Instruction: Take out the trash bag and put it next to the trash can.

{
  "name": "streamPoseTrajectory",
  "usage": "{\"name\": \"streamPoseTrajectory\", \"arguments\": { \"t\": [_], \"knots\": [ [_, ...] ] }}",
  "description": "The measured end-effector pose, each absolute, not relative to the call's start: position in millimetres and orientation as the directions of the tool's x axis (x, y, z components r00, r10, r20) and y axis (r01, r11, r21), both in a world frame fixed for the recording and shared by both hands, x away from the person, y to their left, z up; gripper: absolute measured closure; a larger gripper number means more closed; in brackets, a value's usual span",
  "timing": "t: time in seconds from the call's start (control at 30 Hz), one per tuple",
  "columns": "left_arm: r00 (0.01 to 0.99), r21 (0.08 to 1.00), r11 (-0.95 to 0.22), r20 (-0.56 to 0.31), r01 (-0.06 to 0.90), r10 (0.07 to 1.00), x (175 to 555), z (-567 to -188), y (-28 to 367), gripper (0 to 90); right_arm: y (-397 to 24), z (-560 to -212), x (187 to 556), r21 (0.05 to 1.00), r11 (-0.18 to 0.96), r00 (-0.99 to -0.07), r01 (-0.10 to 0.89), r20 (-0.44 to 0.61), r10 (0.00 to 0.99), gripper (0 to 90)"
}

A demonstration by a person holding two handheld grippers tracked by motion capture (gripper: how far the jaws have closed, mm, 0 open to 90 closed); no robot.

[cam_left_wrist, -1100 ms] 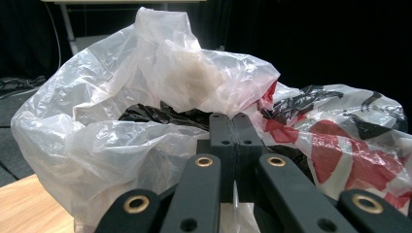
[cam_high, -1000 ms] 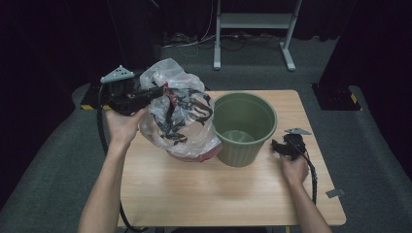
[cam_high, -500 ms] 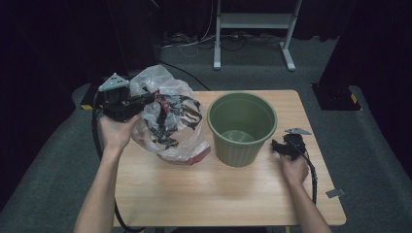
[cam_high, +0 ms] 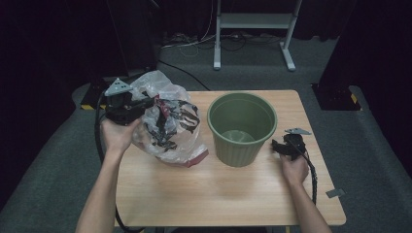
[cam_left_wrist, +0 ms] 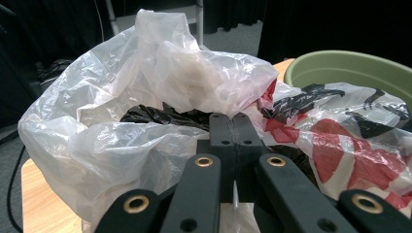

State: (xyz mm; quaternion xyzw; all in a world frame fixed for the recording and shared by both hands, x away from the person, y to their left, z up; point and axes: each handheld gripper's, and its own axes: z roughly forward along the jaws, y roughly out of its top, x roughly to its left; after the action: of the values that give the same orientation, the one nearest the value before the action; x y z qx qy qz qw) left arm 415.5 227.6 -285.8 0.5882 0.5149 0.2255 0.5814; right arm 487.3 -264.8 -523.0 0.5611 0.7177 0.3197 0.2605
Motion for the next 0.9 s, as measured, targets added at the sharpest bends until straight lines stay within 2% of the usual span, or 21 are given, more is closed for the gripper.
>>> {"name": "streamPoseTrajectory", "arguments": {
  "t": [0.4, 0.67, 0.9],
  "knots": [
    [0.375, 0.903, 0.230, -0.367, 0.362, 0.851, 421, -296, 223, 89.7, -265, -523, 487, 0.752, 0.168, -0.236, 0.638, -0.016, 0.972, 33.7],
    [0.372, 0.903, 0.216, -0.359, 0.372, 0.856, 424, -305, 223, 89.7, -265, -523, 487, 0.752, 0.168, -0.237, 0.637, -0.016, 0.971, 33.6],
    [0.359, 0.899, 0.252, -0.381, 0.357, 0.852, 426, -311, 221, 89.7, -265, -523, 487, 0.752, 0.167, -0.236, 0.638, -0.016, 0.972, 33.6]
  ]
}}
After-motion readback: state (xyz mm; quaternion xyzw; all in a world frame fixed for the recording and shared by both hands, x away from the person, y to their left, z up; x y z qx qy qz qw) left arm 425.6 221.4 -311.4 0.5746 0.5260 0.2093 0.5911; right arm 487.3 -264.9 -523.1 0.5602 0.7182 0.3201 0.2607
